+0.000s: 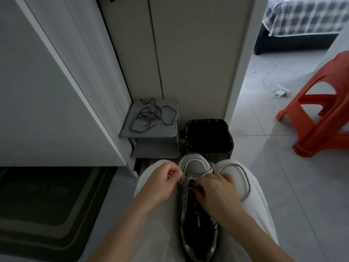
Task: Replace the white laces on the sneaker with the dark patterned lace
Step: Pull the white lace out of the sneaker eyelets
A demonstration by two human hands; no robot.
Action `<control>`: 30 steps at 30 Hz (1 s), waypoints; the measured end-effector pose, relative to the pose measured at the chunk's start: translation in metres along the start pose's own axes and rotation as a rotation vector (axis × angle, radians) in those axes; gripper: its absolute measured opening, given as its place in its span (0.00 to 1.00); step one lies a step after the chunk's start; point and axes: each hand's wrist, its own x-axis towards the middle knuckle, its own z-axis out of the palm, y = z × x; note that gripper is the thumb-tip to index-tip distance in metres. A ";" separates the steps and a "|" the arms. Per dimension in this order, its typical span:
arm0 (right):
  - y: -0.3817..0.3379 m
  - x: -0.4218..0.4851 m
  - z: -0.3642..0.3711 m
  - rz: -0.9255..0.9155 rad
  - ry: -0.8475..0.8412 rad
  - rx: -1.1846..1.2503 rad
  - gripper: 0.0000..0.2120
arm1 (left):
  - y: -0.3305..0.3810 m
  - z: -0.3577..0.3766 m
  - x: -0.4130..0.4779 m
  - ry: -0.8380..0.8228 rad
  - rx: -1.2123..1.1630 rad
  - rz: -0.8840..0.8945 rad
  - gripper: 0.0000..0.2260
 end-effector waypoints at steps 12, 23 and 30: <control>0.007 -0.002 -0.007 0.052 0.035 0.074 0.10 | 0.009 -0.010 0.007 0.329 0.339 0.161 0.06; 0.002 -0.001 -0.006 0.091 -0.008 0.078 0.09 | 0.001 0.014 -0.010 0.134 0.249 0.138 0.12; 0.005 0.003 -0.010 0.107 0.001 0.124 0.06 | 0.003 -0.038 0.009 0.237 0.361 0.026 0.05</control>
